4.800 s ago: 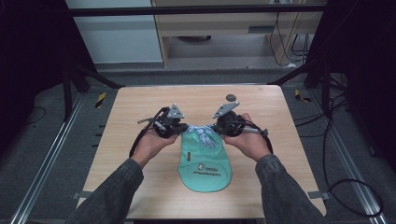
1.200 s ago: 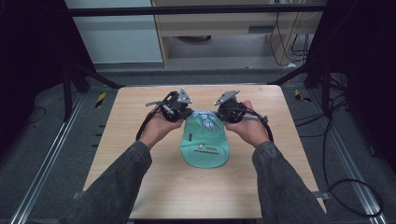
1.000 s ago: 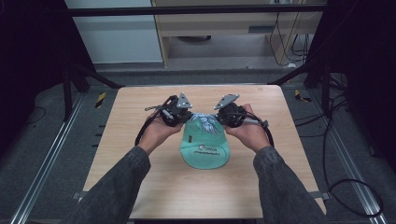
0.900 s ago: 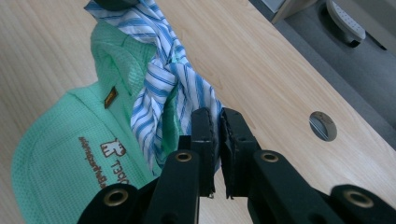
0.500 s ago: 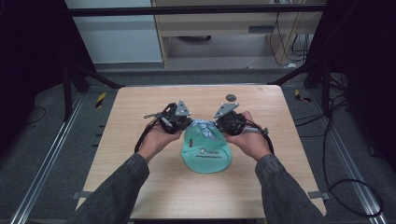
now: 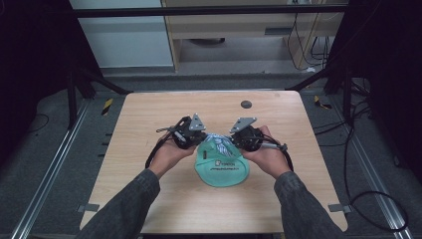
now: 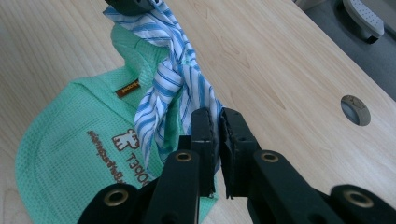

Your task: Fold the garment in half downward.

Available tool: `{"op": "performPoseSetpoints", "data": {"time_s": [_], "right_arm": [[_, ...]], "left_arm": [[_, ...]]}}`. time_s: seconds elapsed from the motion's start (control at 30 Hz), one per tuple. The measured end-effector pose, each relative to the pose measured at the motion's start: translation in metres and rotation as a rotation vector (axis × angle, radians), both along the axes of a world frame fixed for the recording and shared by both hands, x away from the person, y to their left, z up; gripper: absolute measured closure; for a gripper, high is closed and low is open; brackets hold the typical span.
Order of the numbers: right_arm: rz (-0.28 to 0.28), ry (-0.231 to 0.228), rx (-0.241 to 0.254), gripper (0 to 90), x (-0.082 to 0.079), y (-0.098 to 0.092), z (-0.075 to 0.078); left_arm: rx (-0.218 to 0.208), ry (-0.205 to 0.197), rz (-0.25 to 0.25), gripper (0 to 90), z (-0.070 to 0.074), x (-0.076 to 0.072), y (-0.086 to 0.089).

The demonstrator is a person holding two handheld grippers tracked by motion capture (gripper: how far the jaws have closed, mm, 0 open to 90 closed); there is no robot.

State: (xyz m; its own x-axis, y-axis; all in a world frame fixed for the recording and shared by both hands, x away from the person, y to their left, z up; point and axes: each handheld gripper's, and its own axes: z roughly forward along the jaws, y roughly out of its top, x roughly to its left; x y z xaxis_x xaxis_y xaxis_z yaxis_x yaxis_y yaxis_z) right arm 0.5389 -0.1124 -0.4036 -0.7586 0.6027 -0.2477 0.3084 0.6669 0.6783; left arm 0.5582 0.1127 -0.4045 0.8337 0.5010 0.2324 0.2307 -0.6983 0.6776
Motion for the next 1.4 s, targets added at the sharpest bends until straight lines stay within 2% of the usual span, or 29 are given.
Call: {"op": "performPoseSetpoints", "data": {"time_s": [0.73,1.4], "right_arm": [[0.049,0.011,0.011,83.5,-0.038,0.002,-0.017],[0.080,0.022,-0.006,83.0,-0.054,0.003,-0.024]], "left_arm": [[-0.020,0.038,-0.040,86.7,-0.020,-0.034,0.011],[-0.025,0.053,-0.061,86.0,-0.032,-0.050,0.017]]}}
